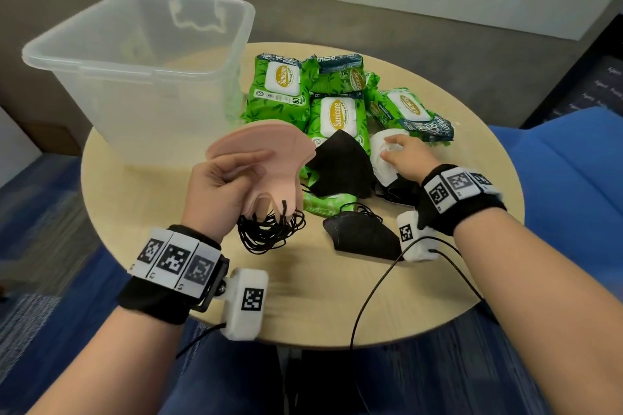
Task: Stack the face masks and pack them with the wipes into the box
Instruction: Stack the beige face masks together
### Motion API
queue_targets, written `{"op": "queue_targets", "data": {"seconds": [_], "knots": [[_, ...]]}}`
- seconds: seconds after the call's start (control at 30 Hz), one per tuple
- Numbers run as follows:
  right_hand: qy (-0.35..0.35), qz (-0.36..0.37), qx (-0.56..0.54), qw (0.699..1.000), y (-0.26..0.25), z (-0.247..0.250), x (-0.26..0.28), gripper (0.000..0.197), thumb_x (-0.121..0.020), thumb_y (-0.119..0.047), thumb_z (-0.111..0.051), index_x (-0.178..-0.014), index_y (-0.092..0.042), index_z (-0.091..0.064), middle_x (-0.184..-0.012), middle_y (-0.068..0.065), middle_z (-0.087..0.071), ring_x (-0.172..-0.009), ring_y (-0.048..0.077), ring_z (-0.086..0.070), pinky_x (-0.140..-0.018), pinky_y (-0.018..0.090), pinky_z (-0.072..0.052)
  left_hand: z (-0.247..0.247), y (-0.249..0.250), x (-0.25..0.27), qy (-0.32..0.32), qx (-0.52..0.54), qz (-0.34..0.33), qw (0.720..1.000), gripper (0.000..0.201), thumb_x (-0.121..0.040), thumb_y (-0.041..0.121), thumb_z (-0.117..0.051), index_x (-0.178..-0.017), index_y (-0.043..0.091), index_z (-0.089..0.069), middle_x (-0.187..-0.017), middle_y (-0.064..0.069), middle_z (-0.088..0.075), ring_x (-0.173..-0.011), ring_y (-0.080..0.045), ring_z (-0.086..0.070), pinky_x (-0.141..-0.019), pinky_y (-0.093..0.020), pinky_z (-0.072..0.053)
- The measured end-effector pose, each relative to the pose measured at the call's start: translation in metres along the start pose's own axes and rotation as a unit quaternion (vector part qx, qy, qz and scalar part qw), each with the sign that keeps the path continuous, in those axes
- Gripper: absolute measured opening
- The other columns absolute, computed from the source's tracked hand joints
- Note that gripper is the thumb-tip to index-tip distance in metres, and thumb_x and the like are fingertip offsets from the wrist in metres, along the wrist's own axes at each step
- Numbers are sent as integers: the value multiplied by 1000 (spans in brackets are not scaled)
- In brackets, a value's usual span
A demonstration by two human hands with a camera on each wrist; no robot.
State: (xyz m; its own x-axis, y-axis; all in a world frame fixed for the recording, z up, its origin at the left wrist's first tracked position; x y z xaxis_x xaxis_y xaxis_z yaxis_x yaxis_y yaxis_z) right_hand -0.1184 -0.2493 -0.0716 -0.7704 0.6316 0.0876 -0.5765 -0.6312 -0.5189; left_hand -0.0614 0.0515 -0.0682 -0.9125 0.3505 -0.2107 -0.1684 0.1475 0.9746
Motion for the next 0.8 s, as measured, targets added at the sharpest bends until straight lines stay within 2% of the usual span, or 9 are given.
{"op": "queue_targets", "data": {"seconds": [0.1,0.17,0.27,0.33,0.43,0.5,0.63,0.7,0.8], "knots": [[51,2,-76,996,4,0,-4,29,-90,-15,-58,-117,-5,-62,-123,13,-60,-117,29,-53,-102,35,-40,-1,0,-1,-1,0,0,1000,29,-85,-8,-57,-86,18,-70,-64,16,-70,-53,5,-55,-55,-9,-46],[110,3,-155,982,3,8,0,20,-86,-13,-63,-104,-7,-69,-108,11,-67,-104,23,-60,-97,34,-44,-1,-1,-1,1,-3,-2,1000,32,-85,-7,-57,-84,21,-72,-65,16,-70,-55,6,-56,-56,-9,-46],[188,26,-267,945,-6,31,11,6,-78,-11,-72,-84,-12,-72,-89,9,-69,-88,19,-62,-93,37,-49,-1,-2,-1,0,8,5,1000,39,-85,-6,-58,-78,28,-76,-68,12,-71,-53,2,-56,-55,-13,-48],[203,40,-323,924,-16,46,18,11,-75,-10,-74,-72,-19,-68,-81,5,-67,-81,19,-63,-86,35,-53,-1,-2,-2,5,10,6,1000,39,-85,-5,-58,-76,29,-76,-67,11,-71,-54,1,-55,-55,-16,-48],[188,72,-410,890,-32,62,28,21,-76,3,-68,-72,-17,-62,-72,2,-59,-68,14,-58,-67,27,-51,-1,-2,-1,4,21,20,1000,36,-86,-3,-58,-81,27,-76,-66,8,-70,-51,-6,-55,-61,-26,-46],[177,99,-464,862,-43,70,35,26,-76,11,-64,-77,-15,-59,-71,0,-55,-64,10,-57,-61,24,-50,0,-1,-1,6,24,20,999,34,-86,-3,-59,-83,27,-76,-67,8,-70,-51,-7,-55,-63,-29,-47],[145,154,-536,817,-62,76,46,34,-77,18,-58,-87,-14,-54,-74,0,-50,-61,5,-57,-65,25,-52,3,2,-1,11,22,0,1000,34,-85,-4,-59,-85,26,-75,-60,11,-68,-48,0,-55,-53,-17,-48],[120,184,-558,800,-75,73,53,34,-78,19,-56,-89,-13,-52,-75,1,-48,-60,4,-56,-67,26,-52,4,2,-2,10,26,-2,1000,31,-85,-4,-59,-87,23,-74,-52,13,-63,-45,1,-53,-51,-16,-47],[91,215,-587,775,-94,63,61,33,-79,20,-54,-89,-11,-51,-73,1,-47,-60,4,-54,-66,24,-52,7,2,-1,14,31,-3,999,28,-85,-4,-59,-87,20,-74,-49,13,-61,-43,0,-53,-48,-14,-44]]}}
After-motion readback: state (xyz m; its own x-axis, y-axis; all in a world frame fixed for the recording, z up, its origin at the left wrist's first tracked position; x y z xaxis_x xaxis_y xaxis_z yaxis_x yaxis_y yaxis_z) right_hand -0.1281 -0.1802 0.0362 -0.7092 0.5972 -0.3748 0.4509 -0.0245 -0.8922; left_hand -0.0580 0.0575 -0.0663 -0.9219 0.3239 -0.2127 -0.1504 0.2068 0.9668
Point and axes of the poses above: each hand's wrist, its own x-axis away from the middle knuckle, its own z-axis out of the back of the hand, y = z × x, the point moved 3 cm from there along -x, towards the middle knuckle
